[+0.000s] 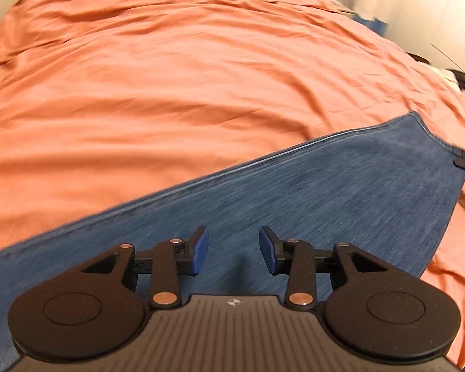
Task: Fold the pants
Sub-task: 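Grasp the folded leg end with the right tool and lift it, then fold the held leg end over onto the jeans with the right tool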
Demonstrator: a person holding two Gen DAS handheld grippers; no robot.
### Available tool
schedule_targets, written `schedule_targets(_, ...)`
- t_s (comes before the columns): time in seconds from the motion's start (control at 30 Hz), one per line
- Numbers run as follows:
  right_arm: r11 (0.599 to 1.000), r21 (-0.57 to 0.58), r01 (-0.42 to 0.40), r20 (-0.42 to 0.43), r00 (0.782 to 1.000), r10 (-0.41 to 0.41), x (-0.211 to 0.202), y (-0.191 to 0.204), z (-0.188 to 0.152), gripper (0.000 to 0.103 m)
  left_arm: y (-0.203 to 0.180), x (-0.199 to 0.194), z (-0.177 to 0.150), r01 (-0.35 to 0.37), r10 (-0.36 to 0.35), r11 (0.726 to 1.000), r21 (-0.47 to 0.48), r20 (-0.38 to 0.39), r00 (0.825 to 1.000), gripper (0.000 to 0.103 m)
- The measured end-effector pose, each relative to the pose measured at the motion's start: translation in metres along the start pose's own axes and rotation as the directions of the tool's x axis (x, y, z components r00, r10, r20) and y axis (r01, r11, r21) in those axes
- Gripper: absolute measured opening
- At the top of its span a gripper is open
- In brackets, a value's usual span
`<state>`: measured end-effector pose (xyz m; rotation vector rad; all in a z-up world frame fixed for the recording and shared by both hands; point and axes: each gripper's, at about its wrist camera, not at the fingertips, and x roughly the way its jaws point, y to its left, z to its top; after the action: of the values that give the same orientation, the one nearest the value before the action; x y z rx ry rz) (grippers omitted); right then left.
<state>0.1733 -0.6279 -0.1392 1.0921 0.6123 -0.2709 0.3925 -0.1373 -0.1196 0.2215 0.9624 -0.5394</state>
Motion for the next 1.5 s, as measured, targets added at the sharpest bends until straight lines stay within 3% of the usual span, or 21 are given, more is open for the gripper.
schedule_targets(0.1,0.985,-0.158,0.069,0.01,0.998,-0.068,-0.001,0.025,-0.002,0.006,-0.022,0.023,0.012,0.016,-0.016,0.998,0.062,0.002,1.0,0.045)
schedule_targets(0.27,0.991,-0.114,0.07,-0.024,0.997,-0.073,0.005,0.017,0.003,0.006,-0.046,0.062,0.03,0.004,-0.006,0.997,0.082,0.022,1.0,0.043)
schedule_targets(0.47,0.975,-0.206,0.085,-0.021,0.996,-0.092,0.004,0.028,0.003,0.006,-0.073,0.098,0.039,-0.082,0.074,0.969,0.233,0.044,0.996,0.039)
schedule_targets(0.63,0.956,-0.276,0.099,-0.008,0.994,-0.105,0.002,0.042,0.002,0.006,-0.089,0.115,0.039,-0.147,0.148,0.951,0.273,0.018,0.989,0.036)
schedule_targets(0.73,0.951,-0.286,0.121,0.002,0.992,-0.126,0.002,0.048,0.003,0.006,-0.101,0.097,0.037,-0.181,0.17,0.937,0.3,0.065,0.983,0.03)
schedule_targets(0.87,0.95,-0.291,0.116,0.011,0.993,-0.118,-0.007,0.06,0.005,0.006,-0.113,0.054,0.019,-0.089,0.064,0.947,0.31,0.093,0.994,0.029)
schedule_targets(1.0,0.934,-0.337,0.115,0.032,0.993,-0.11,-0.019,0.085,0.003,0.006,-0.135,0.029,-0.017,-0.005,-0.017,0.935,0.355,0.059,0.998,0.028)
schedule_targets(1.1,0.924,-0.366,0.111,0.046,0.994,-0.102,-0.027,0.105,0.001,0.006,-0.148,0.025,-0.047,0.033,-0.039,0.932,0.362,0.01,0.999,0.026)
schedule_targets(1.3,0.888,-0.44,0.136,0.076,0.991,-0.114,-0.039,0.152,-0.016,0.006,-0.157,0.01,-0.08,0.107,-0.098,0.945,0.31,-0.046,0.994,0.022)
schedule_targets(1.5,0.862,-0.504,0.052,0.065,0.998,-0.022,-0.059,0.218,-0.048,0.006,-0.113,-0.056,-0.083,0.115,-0.126,0.975,0.192,0.051,0.991,0.023)
